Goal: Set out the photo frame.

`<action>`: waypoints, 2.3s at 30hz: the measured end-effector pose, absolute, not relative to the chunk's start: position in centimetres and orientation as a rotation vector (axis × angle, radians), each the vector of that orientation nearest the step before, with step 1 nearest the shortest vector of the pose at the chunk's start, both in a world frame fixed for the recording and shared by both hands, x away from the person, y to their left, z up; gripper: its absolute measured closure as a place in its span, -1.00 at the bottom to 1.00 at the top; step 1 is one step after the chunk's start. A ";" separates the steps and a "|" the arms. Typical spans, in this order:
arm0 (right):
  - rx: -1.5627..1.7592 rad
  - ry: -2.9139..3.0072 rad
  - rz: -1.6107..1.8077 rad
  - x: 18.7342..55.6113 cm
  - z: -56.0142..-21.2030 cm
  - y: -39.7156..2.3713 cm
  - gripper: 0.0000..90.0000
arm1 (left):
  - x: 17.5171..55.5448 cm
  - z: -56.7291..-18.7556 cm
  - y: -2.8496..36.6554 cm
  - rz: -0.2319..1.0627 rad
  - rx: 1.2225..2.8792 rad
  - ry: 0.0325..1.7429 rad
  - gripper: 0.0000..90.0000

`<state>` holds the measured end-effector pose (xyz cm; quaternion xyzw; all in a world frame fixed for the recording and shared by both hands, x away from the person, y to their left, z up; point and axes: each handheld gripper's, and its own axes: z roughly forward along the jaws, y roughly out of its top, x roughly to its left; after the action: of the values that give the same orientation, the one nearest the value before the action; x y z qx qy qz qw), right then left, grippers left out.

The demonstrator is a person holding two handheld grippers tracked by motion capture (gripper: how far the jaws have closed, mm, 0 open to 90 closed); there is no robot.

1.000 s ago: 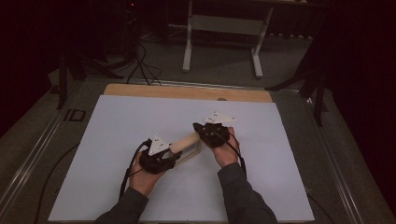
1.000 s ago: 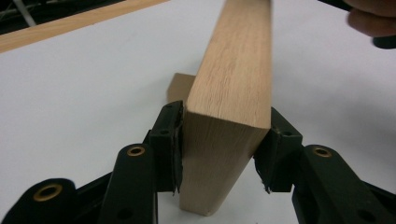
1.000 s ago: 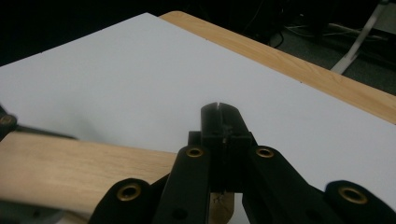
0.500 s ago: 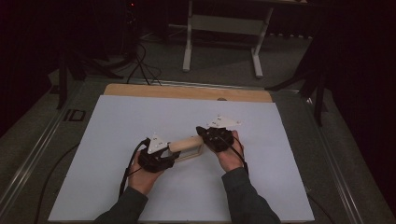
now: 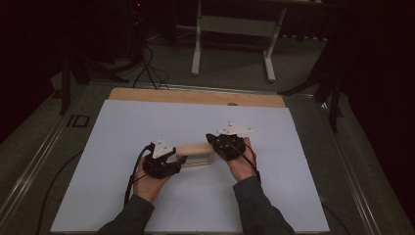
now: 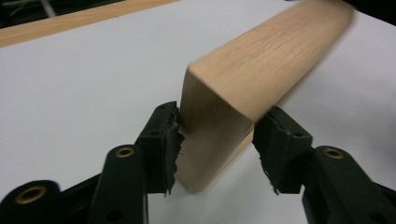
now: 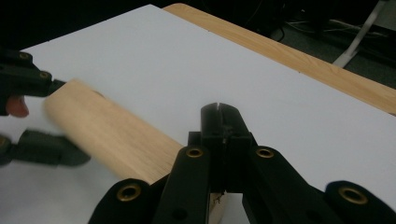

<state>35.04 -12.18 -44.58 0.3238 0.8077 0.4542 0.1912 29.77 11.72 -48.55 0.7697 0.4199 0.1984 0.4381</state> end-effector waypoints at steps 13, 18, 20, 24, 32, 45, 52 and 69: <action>0.899 2.265 1.294 35.2 -44.8 -12.1 0.63 | 30.6 -49.1 12.1 0.444 1.921 1.037 0.18; 0.897 2.238 1.388 34.8 -44.2 -13.0 0.45 | 30.7 -49.2 12.1 0.438 1.920 1.038 0.18; 0.886 2.227 1.422 34.4 -44.0 -13.4 0.35 | 30.7 -49.2 12.1 0.433 1.920 1.039 0.18; 0.877 2.217 1.443 33.7 -44.1 -14.2 0.14 | 30.8 -49.3 12.1 0.426 1.918 1.045 0.18; 0.895 2.281 1.422 33.7 -45.8 -14.6 -0.04 | 31.1 -49.5 12.1 0.415 1.917 1.051 0.18; 0.914 2.378 1.360 34.4 -49.1 -14.0 0.05 | 33.0 -50.5 13.2 0.328 1.896 0.983 0.11; 0.911 2.348 1.394 34.4 -49.0 -14.7 0.19 | 33.6 -50.2 13.2 0.311 1.883 0.936 0.02; 0.866 2.367 1.329 35.8 -48.3 -14.4 0.28 | 33.9 -49.8 13.5 0.331 1.854 0.981 0.22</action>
<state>35.78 -14.41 -48.29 0.3007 0.8218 0.4615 0.1458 33.92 13.53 -49.75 0.7623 0.4034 0.1363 0.4875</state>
